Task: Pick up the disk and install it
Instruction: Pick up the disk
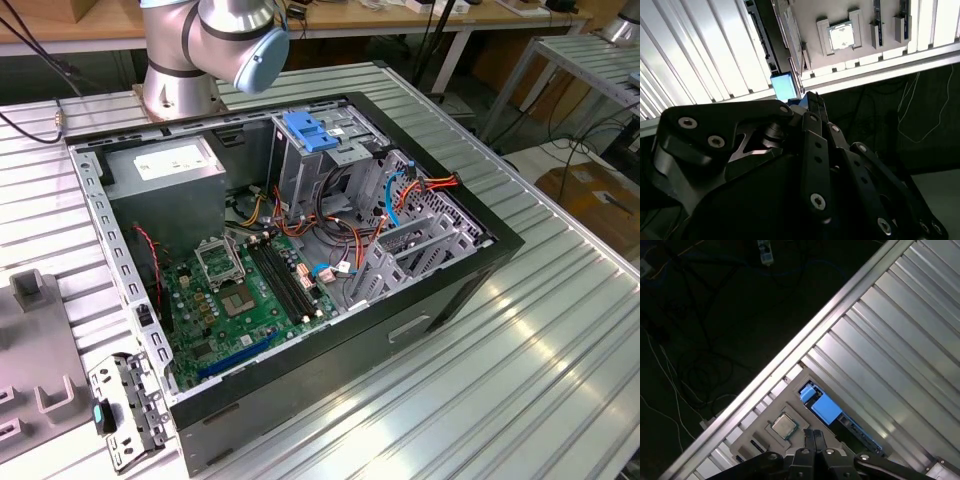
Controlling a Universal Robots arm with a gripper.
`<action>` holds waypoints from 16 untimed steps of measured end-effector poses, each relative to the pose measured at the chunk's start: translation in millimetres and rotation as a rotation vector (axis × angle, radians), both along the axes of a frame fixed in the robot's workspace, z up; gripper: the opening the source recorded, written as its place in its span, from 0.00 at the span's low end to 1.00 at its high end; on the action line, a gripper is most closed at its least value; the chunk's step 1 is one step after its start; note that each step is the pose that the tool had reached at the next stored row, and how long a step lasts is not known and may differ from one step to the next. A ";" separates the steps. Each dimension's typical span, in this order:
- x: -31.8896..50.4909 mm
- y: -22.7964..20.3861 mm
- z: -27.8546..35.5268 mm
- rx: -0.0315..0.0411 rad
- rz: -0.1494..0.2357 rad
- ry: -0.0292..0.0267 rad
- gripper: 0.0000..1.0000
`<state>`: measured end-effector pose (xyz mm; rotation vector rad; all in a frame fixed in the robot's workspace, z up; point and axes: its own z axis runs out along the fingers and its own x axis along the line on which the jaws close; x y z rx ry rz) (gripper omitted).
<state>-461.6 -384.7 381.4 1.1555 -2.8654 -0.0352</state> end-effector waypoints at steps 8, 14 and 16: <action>0.0 0.0 0.0 -0.0001 0.004 0.0000 0.11; 0.0 0.0 0.0 0.0000 0.005 0.0000 0.11; 0.0 0.0 0.0 0.0000 0.011 0.0000 0.11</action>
